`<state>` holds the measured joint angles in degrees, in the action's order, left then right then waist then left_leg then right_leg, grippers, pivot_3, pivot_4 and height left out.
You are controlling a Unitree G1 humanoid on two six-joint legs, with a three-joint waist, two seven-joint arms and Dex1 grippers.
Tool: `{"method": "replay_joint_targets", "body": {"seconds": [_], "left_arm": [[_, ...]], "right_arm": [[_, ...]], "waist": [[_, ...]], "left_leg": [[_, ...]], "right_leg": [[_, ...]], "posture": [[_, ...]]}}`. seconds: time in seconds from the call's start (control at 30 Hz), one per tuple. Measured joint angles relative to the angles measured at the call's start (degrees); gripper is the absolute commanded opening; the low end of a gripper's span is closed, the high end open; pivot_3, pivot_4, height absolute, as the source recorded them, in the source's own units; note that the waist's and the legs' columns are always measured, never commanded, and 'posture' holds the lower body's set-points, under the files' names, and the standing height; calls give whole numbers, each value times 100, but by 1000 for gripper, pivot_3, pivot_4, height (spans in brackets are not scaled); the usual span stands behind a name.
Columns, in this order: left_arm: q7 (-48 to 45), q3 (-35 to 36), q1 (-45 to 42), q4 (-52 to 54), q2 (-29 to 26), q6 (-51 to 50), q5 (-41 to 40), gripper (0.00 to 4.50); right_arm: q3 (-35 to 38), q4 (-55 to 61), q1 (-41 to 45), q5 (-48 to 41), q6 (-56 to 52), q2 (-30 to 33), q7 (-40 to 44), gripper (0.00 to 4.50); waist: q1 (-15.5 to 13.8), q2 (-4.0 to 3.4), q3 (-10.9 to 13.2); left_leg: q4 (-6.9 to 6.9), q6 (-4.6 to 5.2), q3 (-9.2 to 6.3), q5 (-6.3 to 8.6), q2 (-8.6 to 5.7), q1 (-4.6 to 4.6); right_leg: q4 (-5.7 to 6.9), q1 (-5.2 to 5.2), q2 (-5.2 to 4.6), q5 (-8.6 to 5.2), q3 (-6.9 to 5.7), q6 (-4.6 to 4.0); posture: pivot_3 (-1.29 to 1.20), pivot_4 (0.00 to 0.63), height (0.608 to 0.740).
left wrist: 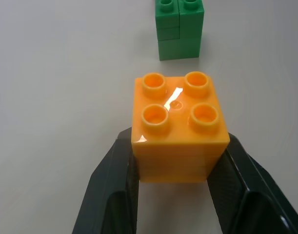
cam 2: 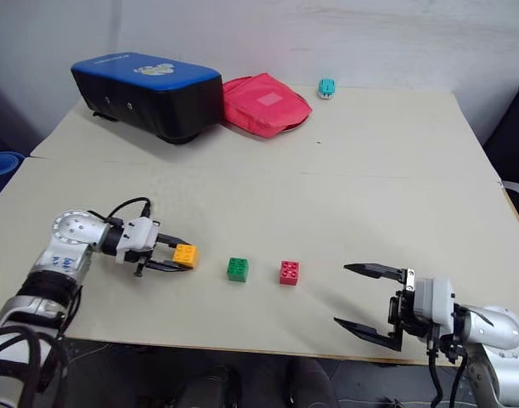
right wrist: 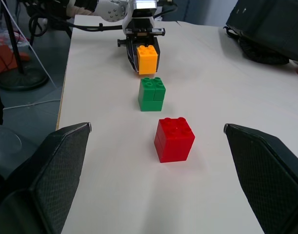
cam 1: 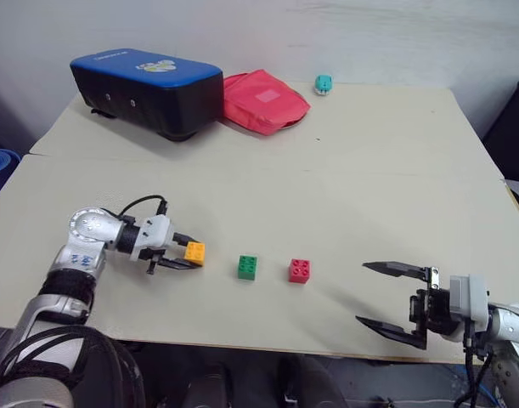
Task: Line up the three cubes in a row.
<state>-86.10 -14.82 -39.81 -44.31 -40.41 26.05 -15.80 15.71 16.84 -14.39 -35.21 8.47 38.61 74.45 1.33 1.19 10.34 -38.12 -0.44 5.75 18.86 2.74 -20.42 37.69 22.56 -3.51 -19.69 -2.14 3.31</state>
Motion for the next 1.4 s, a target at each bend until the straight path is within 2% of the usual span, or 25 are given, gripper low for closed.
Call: {"method": "replay_joint_targets", "body": {"seconds": [0.17,0.5,0.8,0.97,1.03,1.07,1.17,1.3,1.4], "left_arm": [[0,-306,6,-42,184,-76,-90,1508],[0,-206,86,-149,213,-54,-119,1508],[0,-83,231,-139,-129,-45,-166,1508],[0,-76,258,-138,-127,-67,-199,1508],[0,-73,258,-138,-118,-131,-199,2288],[0,-78,258,-141,-112,-166,-191,2428],[0,-32,258,-151,-94,-200,-170,3367],[0,40,278,-143,-180,-272,-97,4370],[1,303,554,-58,-458,-208,-105,4454]], "right_arm": [[50,208,-223,23,23,-55,-237,4500],[34,216,-171,100,45,-71,-382,4500],[13,101,0,137,67,-78,-333,4500],[-37,66,50,180,123,-86,-268,4500],[-42,48,73,188,134,-86,-258,4500],[-46,32,85,190,137,-86,-257,4500],[-92,-38,137,194,138,-86,-255,4500],[-155,-40,151,175,138,-106,-246,4500],[-184,-66,213,125,132,-109,-177,4500]], "waist": [[32,1,0],[23,1,0],[26,0,0],[23,1,0],[21,0,0],[21,0,0],[18,1,0],[30,1,0],[81,0,-1]], "left_leg": [[-2,-1,0,-1,2,3],[-1,2,-1,0,2,8],[0,4,-2,0,2,11],[0,6,-3,1,2,11],[0,6,-3,1,2,11],[0,7,-3,1,2,11],[-1,6,-3,1,2,11],[0,6,-3,1,3,12],[8,7,2,2,7,21]], "right_leg": [[4,0,2,0,3,0],[7,-2,2,0,3,0],[11,-3,1,0,4,-1],[11,-3,1,0,3,-1],[10,-4,0,0,3,-1],[10,-4,1,0,3,-1],[10,-5,1,0,2,-1],[11,-5,1,0,3,-1],[14,-5,3,-1,9,-3]], "posture": [[0,150,740],[0,150,740],[0,150,740],[0,150,740],[0,150,740],[0,150,740],[0,150,740],[0,150,740],[0,150,740]]}}
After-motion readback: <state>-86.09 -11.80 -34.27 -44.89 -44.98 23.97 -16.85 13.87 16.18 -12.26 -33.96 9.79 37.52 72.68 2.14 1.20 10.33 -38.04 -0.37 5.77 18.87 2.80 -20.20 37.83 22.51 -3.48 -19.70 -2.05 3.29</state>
